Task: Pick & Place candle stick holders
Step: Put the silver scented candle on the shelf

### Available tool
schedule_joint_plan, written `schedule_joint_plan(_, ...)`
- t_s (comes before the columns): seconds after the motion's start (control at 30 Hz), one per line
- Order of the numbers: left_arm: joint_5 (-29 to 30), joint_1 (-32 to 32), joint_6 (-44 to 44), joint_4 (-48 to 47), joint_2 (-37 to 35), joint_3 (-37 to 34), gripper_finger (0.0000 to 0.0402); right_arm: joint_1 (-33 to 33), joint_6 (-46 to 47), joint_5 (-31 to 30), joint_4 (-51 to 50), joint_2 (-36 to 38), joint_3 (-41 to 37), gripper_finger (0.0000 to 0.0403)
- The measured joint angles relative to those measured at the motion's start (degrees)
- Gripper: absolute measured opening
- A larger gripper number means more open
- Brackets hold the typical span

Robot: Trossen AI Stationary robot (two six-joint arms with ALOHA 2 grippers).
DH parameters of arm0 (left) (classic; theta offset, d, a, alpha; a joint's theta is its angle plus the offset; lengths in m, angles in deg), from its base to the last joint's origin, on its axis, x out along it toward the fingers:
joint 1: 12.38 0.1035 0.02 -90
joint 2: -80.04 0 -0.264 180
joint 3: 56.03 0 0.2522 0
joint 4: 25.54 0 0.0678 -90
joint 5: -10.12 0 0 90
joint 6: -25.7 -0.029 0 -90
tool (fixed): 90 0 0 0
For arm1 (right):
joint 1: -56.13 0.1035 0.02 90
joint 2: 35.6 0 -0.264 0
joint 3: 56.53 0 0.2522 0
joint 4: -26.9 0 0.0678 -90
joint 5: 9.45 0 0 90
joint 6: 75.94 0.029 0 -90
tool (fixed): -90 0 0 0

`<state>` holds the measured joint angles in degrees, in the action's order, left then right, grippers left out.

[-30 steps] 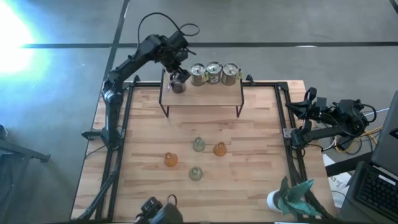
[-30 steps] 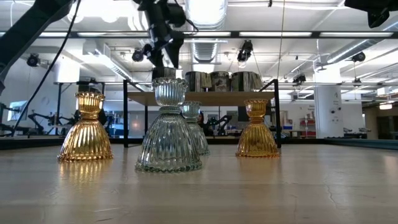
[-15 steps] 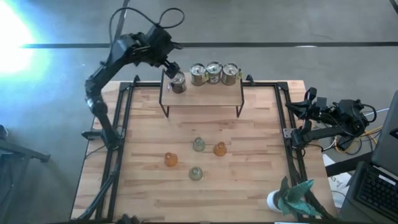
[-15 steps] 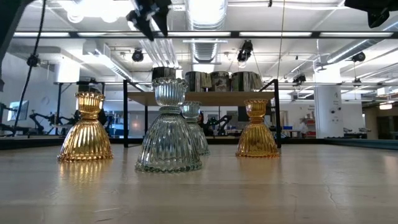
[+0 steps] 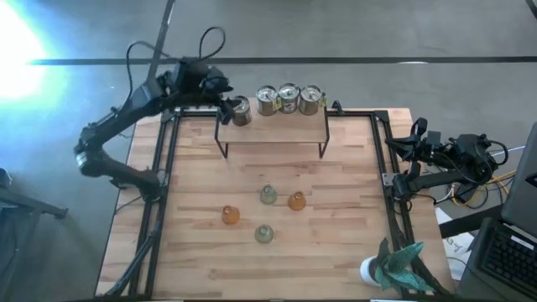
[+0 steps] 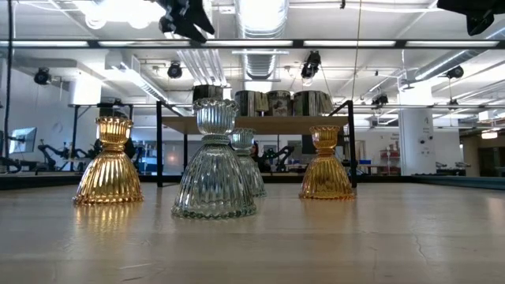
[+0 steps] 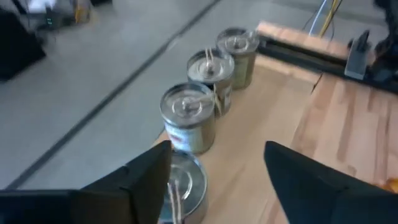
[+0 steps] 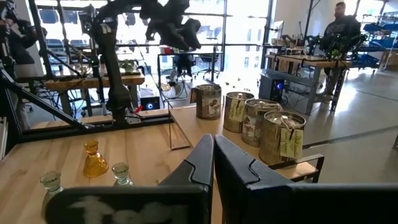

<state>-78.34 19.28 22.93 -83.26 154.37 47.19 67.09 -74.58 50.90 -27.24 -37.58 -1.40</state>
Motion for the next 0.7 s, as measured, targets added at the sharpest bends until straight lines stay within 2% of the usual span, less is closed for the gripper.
schedule_joint_plan(0.2, -2.69, 0.11, -1.63, 16.59, -7.76, -18.86, 0.0211, 0.0, 0.07, 0.0, 0.0, 0.0, 0.0, 0.0008)
schedule_joint_plan(0.3, -2.76, 0.11, -1.06, 22.91, -10.88, -26.07, 0.0201, 0.0, 0.01, 0.0, 0.0, 0.0, -0.01, 0.0008)
schedule_joint_plan(0.4, -4.29, 0.13, -4.08, 30.61, -13.06, -33.0, 0.02, 0.0, -0.02, 0.0, 0.0, 0.02, -0.02, 0.0008)
schedule_joint_plan(0.53, -5.62, 0.19, -4.81, 37.15, -14.71, -39.19, 0.02, 0.0, -0.01, 0.0, 0.0, 0.0, 0.0, 0.0008)
schedule_joint_plan(0.7, -5.54, 0.44, -4.22, 37.44, -14.13, -42.8, 0.02, 0.0, -0.02, -0.02, 0.0, 0.0, -0.01, 0.0008)
